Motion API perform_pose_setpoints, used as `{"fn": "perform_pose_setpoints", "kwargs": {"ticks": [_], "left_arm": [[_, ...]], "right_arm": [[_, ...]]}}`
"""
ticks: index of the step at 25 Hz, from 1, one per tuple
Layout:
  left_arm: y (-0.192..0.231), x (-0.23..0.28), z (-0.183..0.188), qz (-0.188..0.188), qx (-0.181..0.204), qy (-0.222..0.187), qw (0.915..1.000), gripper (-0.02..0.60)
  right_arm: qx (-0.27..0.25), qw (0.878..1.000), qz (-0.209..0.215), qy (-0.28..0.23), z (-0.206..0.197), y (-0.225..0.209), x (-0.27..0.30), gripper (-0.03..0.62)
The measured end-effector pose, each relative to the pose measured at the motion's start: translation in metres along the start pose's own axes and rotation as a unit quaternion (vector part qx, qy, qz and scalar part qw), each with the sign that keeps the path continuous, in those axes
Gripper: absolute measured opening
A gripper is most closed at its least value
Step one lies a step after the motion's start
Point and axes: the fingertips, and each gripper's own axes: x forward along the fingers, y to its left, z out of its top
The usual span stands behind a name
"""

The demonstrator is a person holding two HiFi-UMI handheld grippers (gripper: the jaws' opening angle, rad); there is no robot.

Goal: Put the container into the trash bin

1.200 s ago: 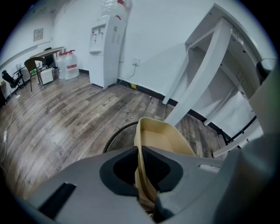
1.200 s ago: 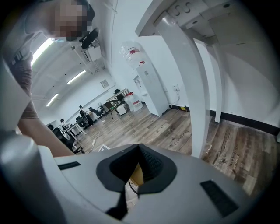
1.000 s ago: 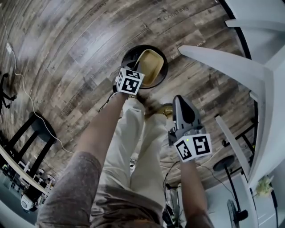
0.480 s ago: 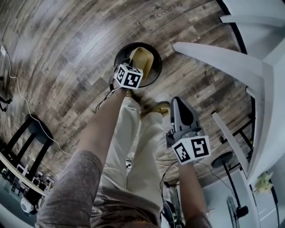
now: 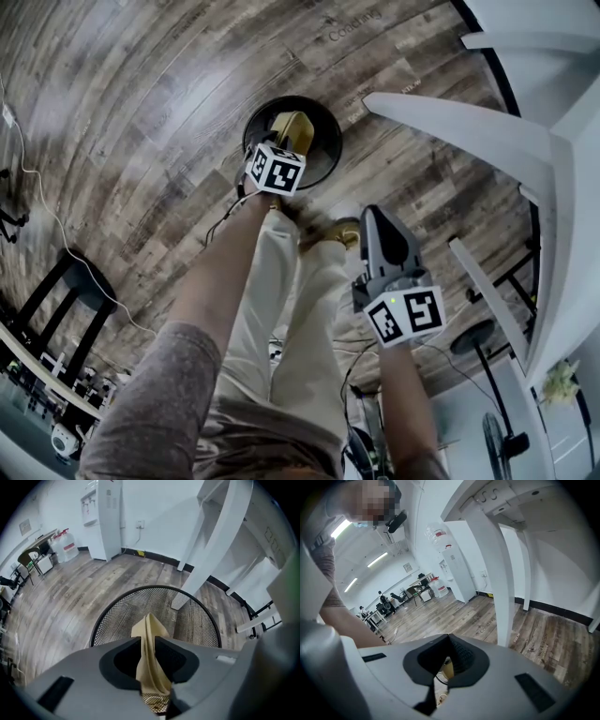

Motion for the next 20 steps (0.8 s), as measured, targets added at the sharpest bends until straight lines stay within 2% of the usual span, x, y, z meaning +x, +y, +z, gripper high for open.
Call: {"fn": "perform_pose_setpoints", "kwargs": {"ticks": [7,13,20], "left_arm": [[-0.007,-0.005,0.003,-0.019,0.004,-0.003,0.9998,0.147],[-0.004,-0.021,0.011,-0.022,-0.003,-0.008,0.9997,0.210],[-0.008,-0.094,0.044,-0.031,-0.020,-0.043,0.9984,0.235]], "right_arm": [[0.000,1.000,-0.001,0.003,-0.001,0.000,0.000,0.002],[0.001,1.000,0.000,-0.003,0.004,0.004,-0.006,0.002],[-0.005,1.000,-0.002,-0.015,0.030,0.015,-0.039,0.002]]}}
